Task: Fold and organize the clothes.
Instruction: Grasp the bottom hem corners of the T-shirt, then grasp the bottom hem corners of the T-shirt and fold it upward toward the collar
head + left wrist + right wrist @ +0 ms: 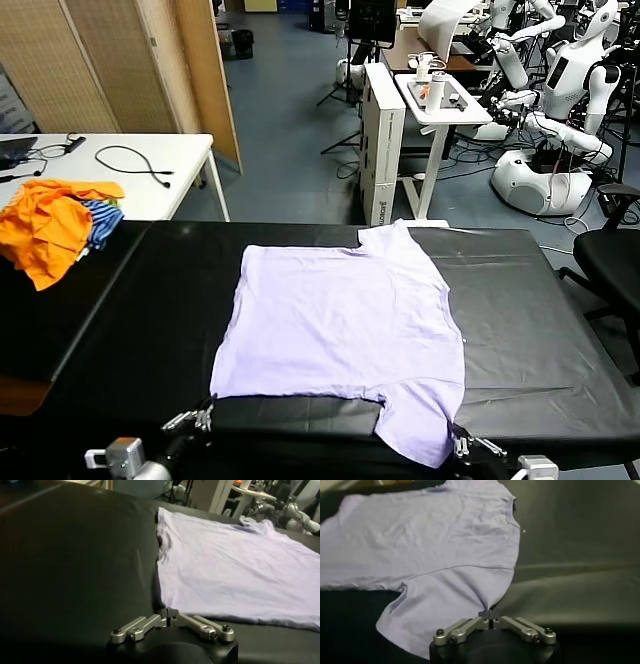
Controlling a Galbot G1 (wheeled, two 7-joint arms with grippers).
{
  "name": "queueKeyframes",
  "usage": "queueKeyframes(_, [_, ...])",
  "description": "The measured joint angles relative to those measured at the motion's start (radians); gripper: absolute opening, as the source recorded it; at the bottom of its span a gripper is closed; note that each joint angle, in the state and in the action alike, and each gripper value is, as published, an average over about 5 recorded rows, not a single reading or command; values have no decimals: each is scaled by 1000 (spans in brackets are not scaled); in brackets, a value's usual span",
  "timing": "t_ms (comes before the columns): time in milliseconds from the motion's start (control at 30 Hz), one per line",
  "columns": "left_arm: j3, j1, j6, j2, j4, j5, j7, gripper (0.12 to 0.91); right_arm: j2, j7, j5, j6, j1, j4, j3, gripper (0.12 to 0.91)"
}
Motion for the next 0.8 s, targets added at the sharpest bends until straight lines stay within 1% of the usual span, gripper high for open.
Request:
queueKeyframes(167, [-19,65,-9,-6,-59,6,-2,147,-17,-56,25,89,37,2,21,139])
queueKeyframes(367, [-13,66,-42,-34,-89,-5,-4,147,-57,-77,68,151,139,-31,26,139])
queueKeyframes(533, [-6,2,-63,-53,-72,-28,-5,147,-84,-68,75,172,240,-87,0,139])
queueKeyframes(667, [7,-74,-71,-55,-43,-35,-1,147,-100,-51,79,169,326,-150,-24,139])
queueKeyframes(800, [27,-156,-80,-56,1,-25,2,147,-117,-42,85,164,407,-218,-43,139])
